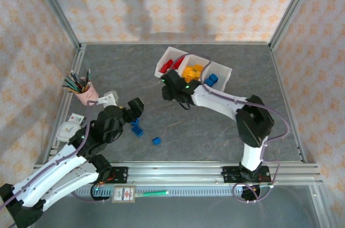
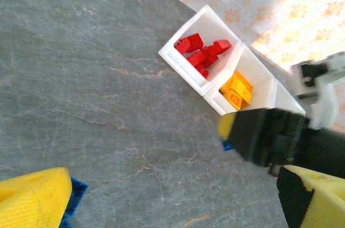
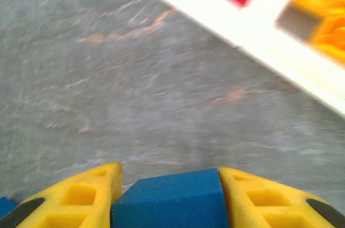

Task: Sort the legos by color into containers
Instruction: Place the lego in the container.

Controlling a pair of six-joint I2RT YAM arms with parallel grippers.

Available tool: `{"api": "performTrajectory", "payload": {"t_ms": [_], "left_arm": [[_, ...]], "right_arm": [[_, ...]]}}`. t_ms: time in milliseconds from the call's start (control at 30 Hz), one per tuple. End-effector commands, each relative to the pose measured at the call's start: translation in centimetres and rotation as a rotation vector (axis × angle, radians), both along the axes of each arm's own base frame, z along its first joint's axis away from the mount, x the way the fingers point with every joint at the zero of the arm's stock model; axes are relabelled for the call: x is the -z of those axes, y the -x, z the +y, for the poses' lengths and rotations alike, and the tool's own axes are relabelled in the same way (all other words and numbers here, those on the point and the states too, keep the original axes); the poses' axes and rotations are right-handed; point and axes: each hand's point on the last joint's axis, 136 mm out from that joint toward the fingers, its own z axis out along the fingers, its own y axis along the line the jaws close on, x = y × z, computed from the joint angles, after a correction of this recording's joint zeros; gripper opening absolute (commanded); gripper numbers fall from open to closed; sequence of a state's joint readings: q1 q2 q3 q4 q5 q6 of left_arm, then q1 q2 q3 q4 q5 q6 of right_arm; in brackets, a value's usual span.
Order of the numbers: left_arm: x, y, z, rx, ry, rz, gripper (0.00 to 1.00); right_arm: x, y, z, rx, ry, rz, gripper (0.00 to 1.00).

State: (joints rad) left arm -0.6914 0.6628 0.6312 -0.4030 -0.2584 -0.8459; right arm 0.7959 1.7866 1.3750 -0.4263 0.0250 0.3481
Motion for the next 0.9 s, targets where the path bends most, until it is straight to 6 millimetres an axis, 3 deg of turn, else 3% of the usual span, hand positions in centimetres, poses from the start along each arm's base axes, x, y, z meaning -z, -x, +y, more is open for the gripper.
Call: {"api": "performTrajectory", "payload": {"t_ms": [0, 200, 400, 500, 867], "left_arm": [[-2.0, -1.3, -2.1, 0.069, 0.039, -0.060, 0.99], [-2.4, -2.8, -4.4, 0.122, 0.060, -0.072, 0.99], [-2.2, -3.8, -5.8, 0.153, 0.049, -0.062, 0.99], [-1.8, -4.0, -5.9, 0.153, 0.042, -0.052, 0.99], [-1.2, -4.1, -5.5, 0.140, 0.036, -0.046, 0.99]], "right_arm": [[-1.7, -1.8, -5.8, 0.170, 0.022, -0.054, 0.35], [-2.3, -6.1, -14.3, 0.372, 0.037, -0.074, 0.35], [-2.0, -10.1, -19.1, 0.491, 0.054, -0.094, 0.35], [-1.0, -11.7, -20.6, 0.522, 0.030, -0.075, 0.35], [2.6, -15.7, -21.6, 0.543, 0.034, -0.035, 0.37]]}}
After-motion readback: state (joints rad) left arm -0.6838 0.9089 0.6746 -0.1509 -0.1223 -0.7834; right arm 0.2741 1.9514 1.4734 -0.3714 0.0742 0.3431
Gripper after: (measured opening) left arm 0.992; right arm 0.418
